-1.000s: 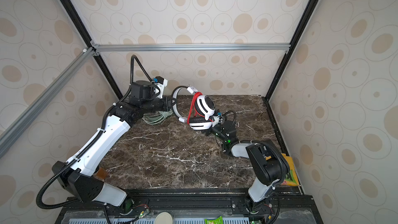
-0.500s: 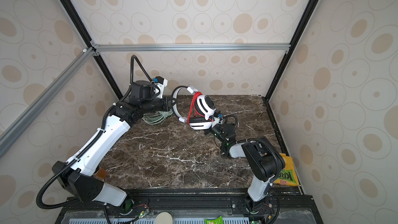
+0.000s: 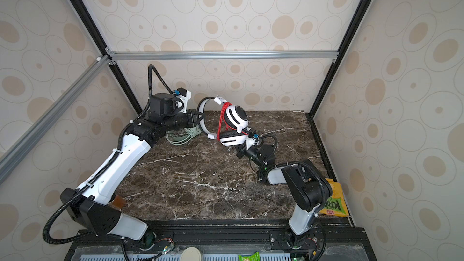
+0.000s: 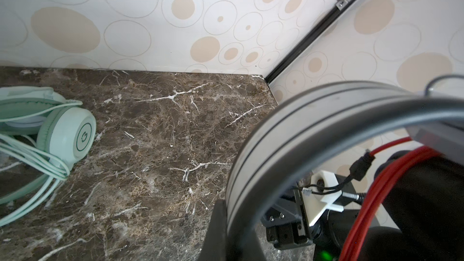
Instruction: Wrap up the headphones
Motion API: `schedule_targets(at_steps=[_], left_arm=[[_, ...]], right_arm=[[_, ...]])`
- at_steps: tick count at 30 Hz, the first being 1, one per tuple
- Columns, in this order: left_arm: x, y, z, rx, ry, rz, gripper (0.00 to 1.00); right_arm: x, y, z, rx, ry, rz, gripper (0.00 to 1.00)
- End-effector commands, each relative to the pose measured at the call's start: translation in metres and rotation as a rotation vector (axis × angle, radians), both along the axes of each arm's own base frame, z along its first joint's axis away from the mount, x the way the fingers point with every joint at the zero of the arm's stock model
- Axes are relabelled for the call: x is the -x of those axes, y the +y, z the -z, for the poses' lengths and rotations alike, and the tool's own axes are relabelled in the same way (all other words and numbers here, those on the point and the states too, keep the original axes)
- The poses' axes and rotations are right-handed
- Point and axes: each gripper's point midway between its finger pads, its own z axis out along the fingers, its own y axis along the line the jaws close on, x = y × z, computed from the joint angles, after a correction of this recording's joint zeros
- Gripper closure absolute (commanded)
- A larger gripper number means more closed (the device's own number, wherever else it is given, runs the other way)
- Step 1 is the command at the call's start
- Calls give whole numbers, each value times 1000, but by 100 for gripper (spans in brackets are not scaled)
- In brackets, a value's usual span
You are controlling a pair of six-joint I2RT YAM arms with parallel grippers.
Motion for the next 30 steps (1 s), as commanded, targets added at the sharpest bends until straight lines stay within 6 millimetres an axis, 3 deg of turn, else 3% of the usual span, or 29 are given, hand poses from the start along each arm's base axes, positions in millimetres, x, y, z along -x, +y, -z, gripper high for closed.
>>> schedule_targets(at_steps=[1, 9, 21, 30], left_arm=[[-8, 17, -38, 193, -41, -160, 100], [-22, 55, -5, 318, 84, -478, 100], [-33, 68, 50, 319, 139, -660, 100], [-36, 66, 94, 182, 156, -803, 100]], right_arm=[[19, 10, 10, 9, 101, -109, 95], [55, 24, 30, 130, 336, -248, 94], [104, 40, 37, 186, 602, -446, 93], [108, 32, 45, 206, 649, -393, 95]])
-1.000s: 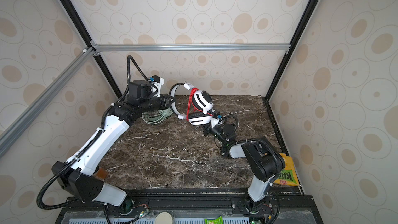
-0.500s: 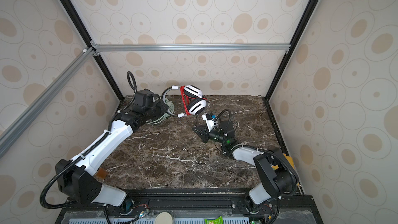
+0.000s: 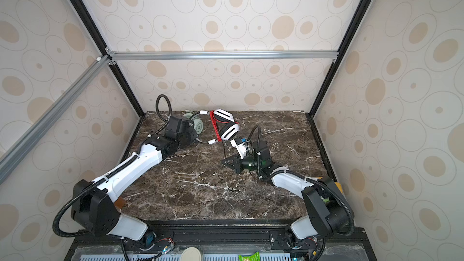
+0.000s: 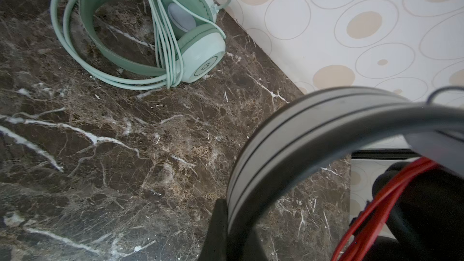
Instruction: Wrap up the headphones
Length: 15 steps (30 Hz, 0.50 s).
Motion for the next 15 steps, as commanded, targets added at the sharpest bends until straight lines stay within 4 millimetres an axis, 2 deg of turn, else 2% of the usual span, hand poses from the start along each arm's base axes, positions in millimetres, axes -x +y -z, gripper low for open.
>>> schedule_targets(at_steps=[1, 3, 8, 15], left_arm=[[-27, 10, -39, 42, -168, -186, 100], [-28, 5, -29, 6, -155, -196, 100], [-38, -21, 6, -52, -96, -176, 100], [-55, -61, 56, -79, -21, -123, 100]], right_arm=[[14, -3, 6, 37, 46, -14, 97], [9, -9, 13, 87, 52, 36, 100], [-2, -37, 39, 259, 41, 189, 100], [-16, -73, 55, 420, -16, 362, 100]])
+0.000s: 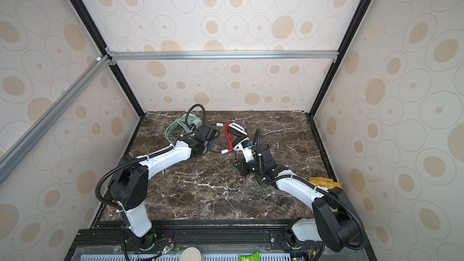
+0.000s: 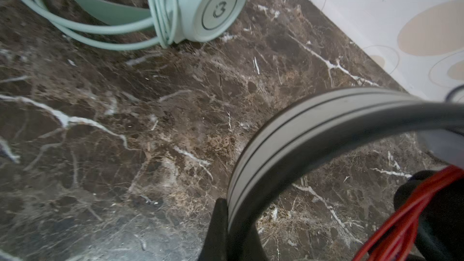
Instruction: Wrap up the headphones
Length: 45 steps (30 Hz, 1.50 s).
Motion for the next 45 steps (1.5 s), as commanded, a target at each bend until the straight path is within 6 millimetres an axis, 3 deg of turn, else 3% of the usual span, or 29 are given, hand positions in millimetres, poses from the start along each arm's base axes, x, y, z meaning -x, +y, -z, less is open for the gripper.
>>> schedule_targets(at_steps=[1, 4, 11, 19, 26, 28, 32, 40, 41, 45], left_arm=[[-37, -12, -30, 86, -144, -103, 100], [-46, -30, -9, 84, -95, -74, 100], [-56, -50, 38, 37, 32, -56, 100], [-61, -57, 55, -41, 128, 8, 100], [-63, -56, 83, -46, 256, 82, 100], [-64, -56, 86, -43, 258, 95, 92], [-68, -59, 83, -45, 241, 127, 65], [-77, -65, 53, -54, 162, 193, 18], [-78, -64, 45, -60, 147, 194, 3], [-78, -56, 13, -95, 95, 198, 2]], right_arm=[[-2, -23, 14, 125, -21, 87, 100], [-11, -36, 24, 169, -7, 169, 100], [-23, -35, 51, 154, 115, 200, 100], [-30, -25, 64, 108, 204, 200, 100], [-31, -23, 67, 105, 212, 195, 100], [-30, -23, 68, 107, 212, 194, 100], [-32, -26, 69, 120, 204, 207, 100], [-35, -35, 75, 143, 209, 239, 96], [-36, -36, 74, 143, 207, 243, 96], [-34, -38, 75, 145, 208, 249, 95]])
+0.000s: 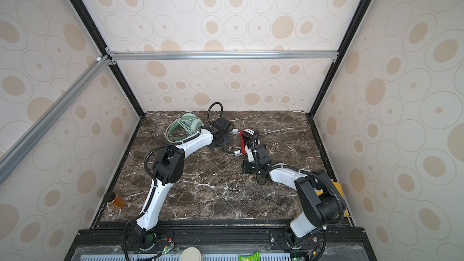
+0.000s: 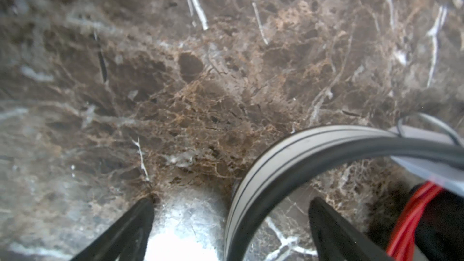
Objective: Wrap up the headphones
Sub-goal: 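Lower the wrapped headset onto the table with the left while the right holds the plug, then open both grippers and release the headset and plug cable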
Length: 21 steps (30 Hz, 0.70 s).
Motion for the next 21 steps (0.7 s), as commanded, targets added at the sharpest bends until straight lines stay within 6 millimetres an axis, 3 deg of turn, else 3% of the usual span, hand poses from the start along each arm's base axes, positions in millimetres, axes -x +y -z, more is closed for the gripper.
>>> schedule_targets(at_steps=[1, 10, 17, 21], left_arm=[[-9, 7, -71, -11, -132, 14, 2], [18, 33, -150, 13, -335, 60, 2], [71, 61, -190, 117, -529, 109, 2], [105, 90, -196, 109, -569, 85, 2]], right_arm=[[1, -4, 1, 9, 8, 15, 95], [13, -9, 2, -8, 14, 25, 85], [20, -19, -5, 10, -24, 42, 67], [19, -35, -21, 43, -92, 91, 63]])
